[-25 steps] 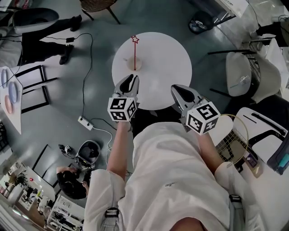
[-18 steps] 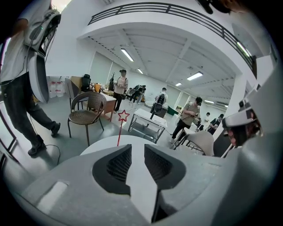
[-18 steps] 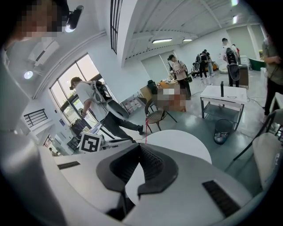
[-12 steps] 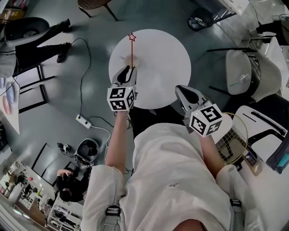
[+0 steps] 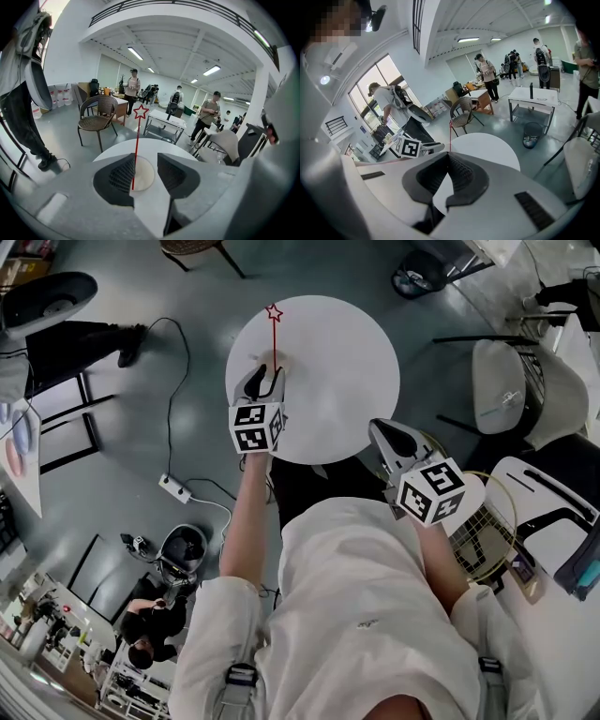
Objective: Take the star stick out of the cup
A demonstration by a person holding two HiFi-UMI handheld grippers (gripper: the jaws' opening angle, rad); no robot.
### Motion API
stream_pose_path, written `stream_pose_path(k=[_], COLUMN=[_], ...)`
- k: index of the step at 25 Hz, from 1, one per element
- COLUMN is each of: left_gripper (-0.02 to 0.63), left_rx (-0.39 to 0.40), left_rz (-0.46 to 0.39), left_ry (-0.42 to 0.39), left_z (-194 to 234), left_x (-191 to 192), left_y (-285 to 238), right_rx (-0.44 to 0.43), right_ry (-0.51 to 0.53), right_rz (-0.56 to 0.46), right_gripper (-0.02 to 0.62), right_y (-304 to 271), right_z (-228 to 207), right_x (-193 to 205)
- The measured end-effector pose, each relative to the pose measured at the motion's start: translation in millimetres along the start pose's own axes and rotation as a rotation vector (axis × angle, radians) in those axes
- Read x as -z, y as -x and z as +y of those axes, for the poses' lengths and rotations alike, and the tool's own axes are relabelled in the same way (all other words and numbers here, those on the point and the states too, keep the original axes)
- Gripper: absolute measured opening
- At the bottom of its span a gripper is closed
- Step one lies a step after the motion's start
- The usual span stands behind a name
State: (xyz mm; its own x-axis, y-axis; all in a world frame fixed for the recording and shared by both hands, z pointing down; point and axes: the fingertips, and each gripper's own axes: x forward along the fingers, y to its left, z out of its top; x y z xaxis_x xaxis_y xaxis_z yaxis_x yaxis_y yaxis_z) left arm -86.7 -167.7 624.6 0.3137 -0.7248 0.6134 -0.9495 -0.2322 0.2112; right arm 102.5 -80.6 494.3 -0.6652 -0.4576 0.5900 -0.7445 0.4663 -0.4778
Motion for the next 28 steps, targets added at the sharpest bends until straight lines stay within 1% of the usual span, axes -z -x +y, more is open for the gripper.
stream_pose_path(k=[12, 24, 28], left_gripper=[0.141, 0.146, 0.146], left_rx=[-0.026, -0.028, -0.028], left_rz=[0.029, 0.063, 0.078], left_ry=[-0.019, -0.049, -0.048], left_z=[18, 20, 21], left_x=[3, -2, 0], left_y=[-29, -48, -57], right_rx=[0.013, 0.021, 0.027], right_ry=[-0.011, -0.02, -0.029], right_rz=[0.016, 0.015, 0.017], right_gripper=[0.008, 0.008, 0.007], right_y=[-6, -11, -12], right_z=[-7, -11, -14], right_x=[4, -2, 1])
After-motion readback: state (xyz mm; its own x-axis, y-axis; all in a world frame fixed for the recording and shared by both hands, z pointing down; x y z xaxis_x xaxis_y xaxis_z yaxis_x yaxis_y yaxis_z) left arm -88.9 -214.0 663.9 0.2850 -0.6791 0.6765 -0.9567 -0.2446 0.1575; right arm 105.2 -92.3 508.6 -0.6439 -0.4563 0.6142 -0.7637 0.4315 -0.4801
